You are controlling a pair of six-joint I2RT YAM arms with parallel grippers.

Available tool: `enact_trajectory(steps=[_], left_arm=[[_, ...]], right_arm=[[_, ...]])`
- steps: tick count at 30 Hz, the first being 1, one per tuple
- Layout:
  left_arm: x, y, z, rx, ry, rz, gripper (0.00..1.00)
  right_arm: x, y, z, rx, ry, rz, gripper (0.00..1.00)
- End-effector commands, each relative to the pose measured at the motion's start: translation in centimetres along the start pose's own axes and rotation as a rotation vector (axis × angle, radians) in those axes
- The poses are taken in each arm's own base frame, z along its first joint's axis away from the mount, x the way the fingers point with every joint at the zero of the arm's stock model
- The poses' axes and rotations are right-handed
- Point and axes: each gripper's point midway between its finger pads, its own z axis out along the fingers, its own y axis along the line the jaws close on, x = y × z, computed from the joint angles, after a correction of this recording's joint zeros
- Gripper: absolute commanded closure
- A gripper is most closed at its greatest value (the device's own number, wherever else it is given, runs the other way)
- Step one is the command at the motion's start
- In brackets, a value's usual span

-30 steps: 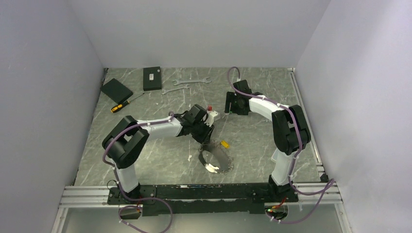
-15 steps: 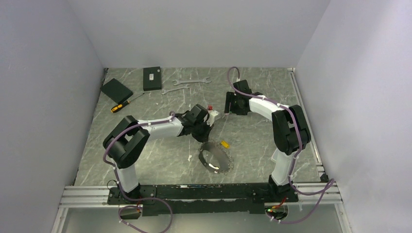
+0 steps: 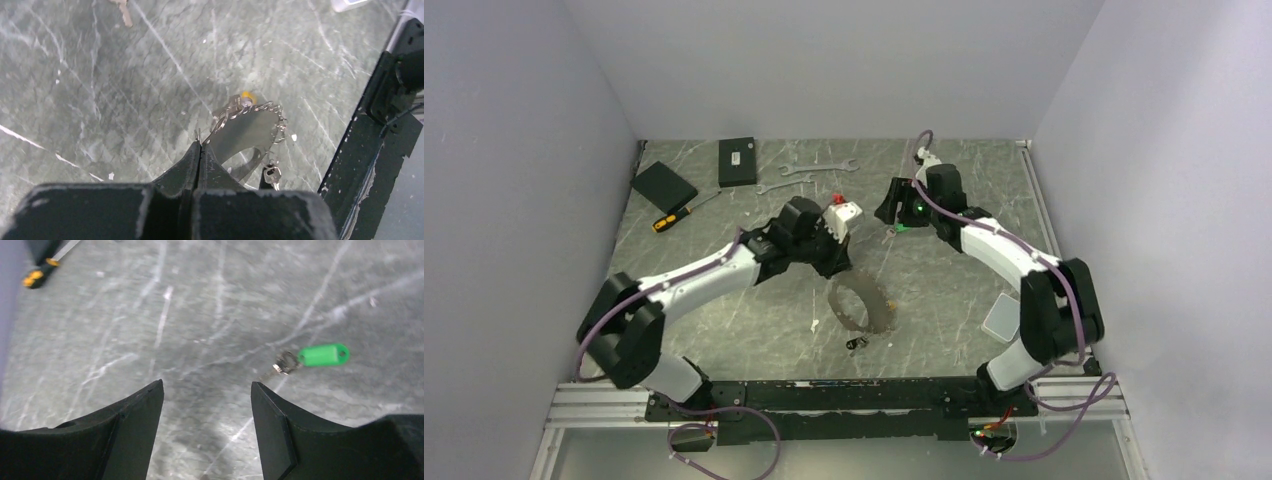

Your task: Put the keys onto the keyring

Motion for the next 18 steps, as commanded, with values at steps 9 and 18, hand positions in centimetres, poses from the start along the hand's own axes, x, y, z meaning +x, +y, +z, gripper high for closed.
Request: enact_trajectory(steps=[9, 18], left_arm=[[-7.2, -3.6, -8.9, 0.121, -0.566, 0.415, 1.00], [-9.2, -6.8, -14.8, 0.207, -0.862, 0.496, 1.00]], right_arm=[[-5.2, 9.5, -8.2, -0.467, -0.338, -0.216, 0.32], [-3.2, 16.3, -14.9, -0.833, -0.404, -0.420, 0.34]])
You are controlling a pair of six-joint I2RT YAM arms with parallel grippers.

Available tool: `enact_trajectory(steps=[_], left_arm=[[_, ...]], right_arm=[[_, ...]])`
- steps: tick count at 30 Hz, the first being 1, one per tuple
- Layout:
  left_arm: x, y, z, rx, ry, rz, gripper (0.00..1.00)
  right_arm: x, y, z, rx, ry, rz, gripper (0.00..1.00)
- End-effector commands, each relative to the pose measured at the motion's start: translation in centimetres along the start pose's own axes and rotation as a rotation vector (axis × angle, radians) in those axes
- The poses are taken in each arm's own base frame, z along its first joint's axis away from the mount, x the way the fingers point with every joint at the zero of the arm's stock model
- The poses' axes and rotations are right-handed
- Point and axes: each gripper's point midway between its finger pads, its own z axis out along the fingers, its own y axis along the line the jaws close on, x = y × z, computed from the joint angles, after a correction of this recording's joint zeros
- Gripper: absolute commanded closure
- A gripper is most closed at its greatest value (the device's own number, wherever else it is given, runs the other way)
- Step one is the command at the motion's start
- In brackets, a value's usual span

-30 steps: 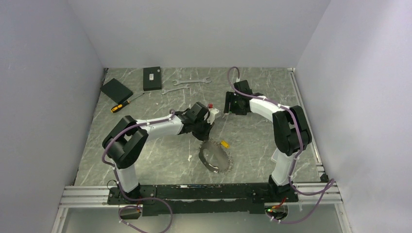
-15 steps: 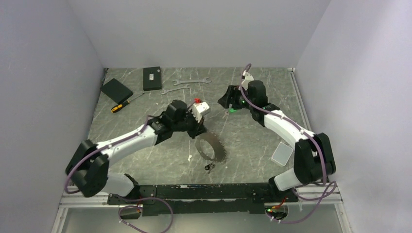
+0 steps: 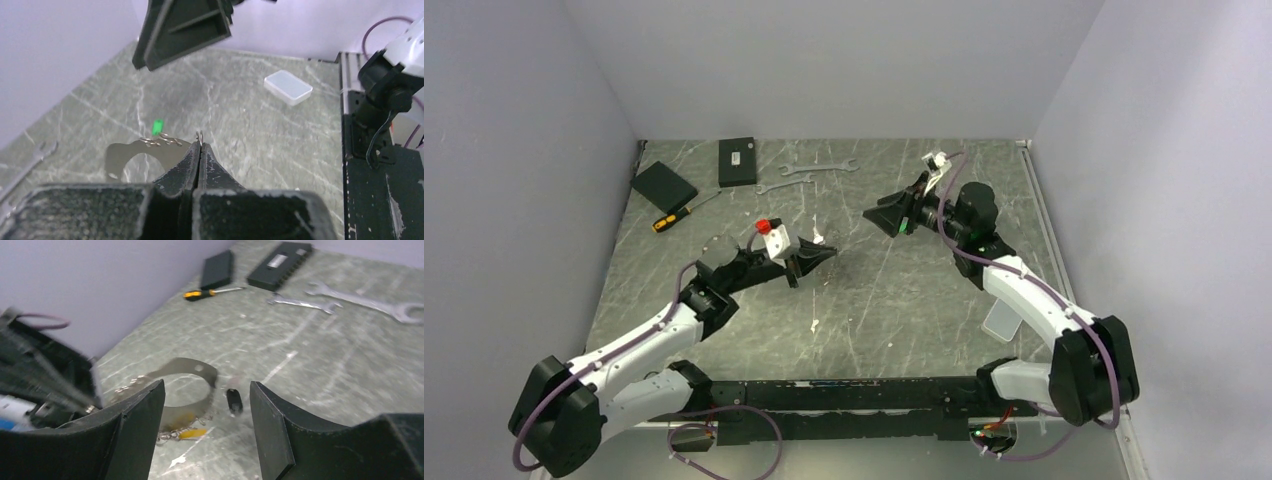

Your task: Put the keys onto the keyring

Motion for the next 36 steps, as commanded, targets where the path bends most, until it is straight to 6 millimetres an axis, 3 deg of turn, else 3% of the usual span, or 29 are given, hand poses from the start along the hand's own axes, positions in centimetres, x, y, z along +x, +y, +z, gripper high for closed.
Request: enact_trajectory(steps=[1, 5, 9, 15, 36], left_arm=[[-6.5, -1.5, -0.3, 0.114, -0.221, 0.071, 1.00], [-8.5, -2.0, -0.9, 0.159, -0.300, 0.044, 1.00], [-10.1, -1.9, -2.0, 0.187, -0.365, 0.030, 1.00], [-10.8, -2.7, -2.7, 0.255, -0.414, 0.008, 1.00], [-10.2, -3.2, -2.2, 0.332, -0.471, -0.014, 1.00]], right_arm=[[-2.2, 8.0, -1.4, -0.328, -0.073, -0.196, 0.34], [-1.4, 11.4, -2.5, -0.452, -0.058, -0.265, 0.34], [-2.3, 14.0, -4.8, -0.536, -0.108, -0.300, 0.40], [-2.4, 16.1, -6.9, -0.580, -0.130, -0.349, 0.52], [-2.0, 19.3, -4.3, -0.663, -0.103, -0.394, 0.65]])
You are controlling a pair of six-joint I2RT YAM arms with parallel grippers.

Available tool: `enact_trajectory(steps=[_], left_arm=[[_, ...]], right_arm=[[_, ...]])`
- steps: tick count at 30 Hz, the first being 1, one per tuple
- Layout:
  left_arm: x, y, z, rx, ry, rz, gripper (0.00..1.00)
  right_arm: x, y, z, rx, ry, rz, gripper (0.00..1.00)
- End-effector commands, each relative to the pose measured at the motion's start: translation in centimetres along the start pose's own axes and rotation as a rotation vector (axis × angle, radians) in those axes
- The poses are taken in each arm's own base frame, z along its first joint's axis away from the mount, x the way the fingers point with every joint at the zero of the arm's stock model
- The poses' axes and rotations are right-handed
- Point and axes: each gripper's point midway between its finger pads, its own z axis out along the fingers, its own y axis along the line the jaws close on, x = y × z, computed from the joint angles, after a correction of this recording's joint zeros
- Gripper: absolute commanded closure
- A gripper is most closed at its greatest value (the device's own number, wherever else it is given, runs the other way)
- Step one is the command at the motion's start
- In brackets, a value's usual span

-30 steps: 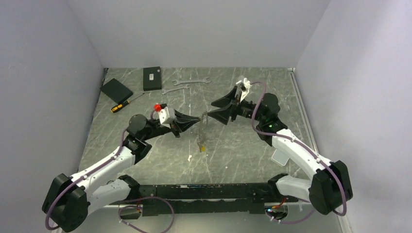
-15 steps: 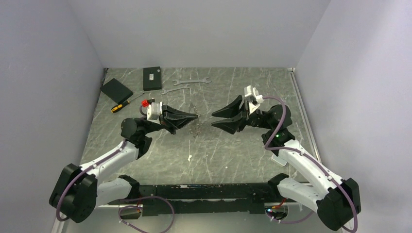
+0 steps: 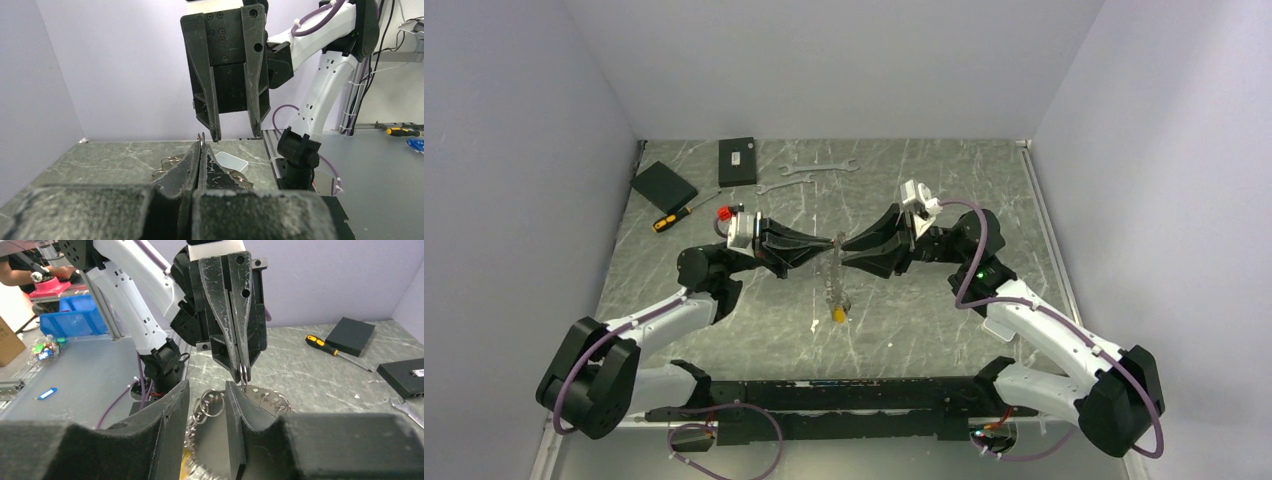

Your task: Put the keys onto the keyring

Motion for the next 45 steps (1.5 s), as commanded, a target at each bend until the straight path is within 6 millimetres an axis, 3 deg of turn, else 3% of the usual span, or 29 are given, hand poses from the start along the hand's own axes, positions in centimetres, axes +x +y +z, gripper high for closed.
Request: enact_trajectory(steps=[1, 7, 14, 25, 36, 45], left_arm=[[-1.8, -1.0, 0.1, 0.040, -0.058, 0.072, 1.00], [-2.0, -1.1, 0.2, 0.048, -0.060, 0.074, 1.00], [-2.1, -1.4, 0.1, 0.055, -0.059, 0.079, 1.00], [-2.2, -1.6, 0.2, 0.064, -0.058, 0.079, 1.00], [-2.2, -1.9, 0.4, 0.077, -0.057, 0.072, 1.00], [-1.9, -1.9, 0.5, 0.080, -0.054, 0.063, 1.00]], right_arm=[[-2.0, 0.5, 0.8, -0.013, -0.028, -0.093, 0.66], [-1.7, 0.1, 1.2, 0.001, -0.019, -0.098, 0.68], [-2.2, -1.1, 0.5, 0.110, -0.036, -0.133, 0.56], [-1.7, -1.5, 0.1, 0.147, -0.024, -0.142, 0.55], [-1.7, -1.4, 0.8, 0.099, -0.017, -0.123, 0.64], [-1.8, -1.1, 1.1, 0.069, -0.025, -0.115, 0.79]])
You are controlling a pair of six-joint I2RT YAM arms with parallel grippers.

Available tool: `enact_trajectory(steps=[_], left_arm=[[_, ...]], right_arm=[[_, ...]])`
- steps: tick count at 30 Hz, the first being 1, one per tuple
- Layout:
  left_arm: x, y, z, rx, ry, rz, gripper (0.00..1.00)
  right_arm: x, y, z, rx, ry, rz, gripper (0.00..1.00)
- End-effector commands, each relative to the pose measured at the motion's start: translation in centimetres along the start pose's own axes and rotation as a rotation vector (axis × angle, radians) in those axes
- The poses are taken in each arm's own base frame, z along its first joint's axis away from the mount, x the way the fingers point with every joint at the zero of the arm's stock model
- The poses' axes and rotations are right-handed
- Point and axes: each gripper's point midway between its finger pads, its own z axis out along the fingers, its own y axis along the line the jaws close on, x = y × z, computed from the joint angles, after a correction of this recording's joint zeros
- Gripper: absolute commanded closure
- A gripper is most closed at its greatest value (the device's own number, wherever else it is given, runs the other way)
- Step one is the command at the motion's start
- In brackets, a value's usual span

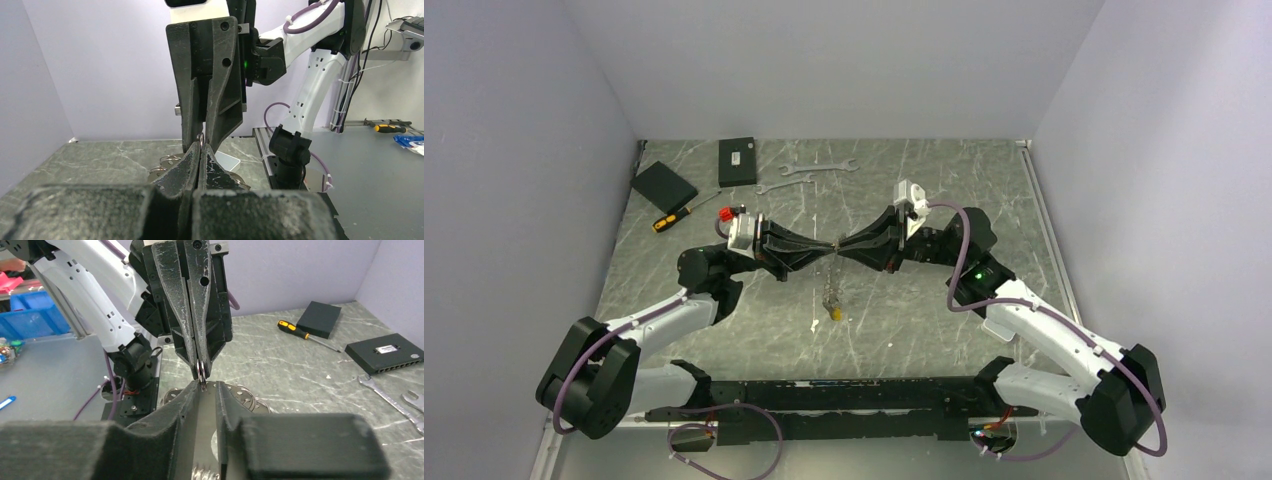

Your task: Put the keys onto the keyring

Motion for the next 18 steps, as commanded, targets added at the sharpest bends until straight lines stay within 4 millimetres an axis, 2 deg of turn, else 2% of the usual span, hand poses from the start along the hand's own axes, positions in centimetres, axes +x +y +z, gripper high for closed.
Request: enact_trajectory(steps=[1, 4, 8, 13, 14, 15, 17, 18], left_arm=[[-2.0, -1.2, 0.4, 0.049, -0.056, 0.083, 1.00], [-1.8, -1.1, 0.5, 0.051, -0.053, 0.079, 1.00], [-1.3, -1.1, 0.6, 0.059, -0.044, 0.065, 1.00], [-0.4, -1.0, 0.6, 0.056, -0.028, 0.057, 1.00], [-0.2, -0.9, 0.5, 0.043, -0.022, 0.051, 0.96], [0.3, -0.8, 0.4, 0.030, -0.008, 0.045, 0.85], [1.1, -0.5, 0.0, -0.015, 0.025, 0.032, 0.54], [1.6, -0.2, -0.3, -0.051, 0.042, 0.028, 0.48]], right_arm=[[-3.0, 0.8, 0.4, -0.052, -0.068, -0.071, 0.82], [-3.1, 1.1, 0.4, -0.065, -0.073, -0.072, 0.87], [-3.2, 1.2, 0.3, -0.065, -0.078, -0.076, 0.99], [-3.0, 0.3, 0.2, 0.000, -0.049, -0.054, 1.00], [-2.8, 0.0, 0.2, 0.023, -0.036, -0.045, 1.00], [-2.6, -0.4, 0.1, 0.054, -0.022, -0.038, 1.00], [-1.7, -1.3, -0.3, 0.120, 0.022, -0.019, 1.00], [-0.8, -1.7, -0.4, 0.156, 0.054, -0.006, 1.00]])
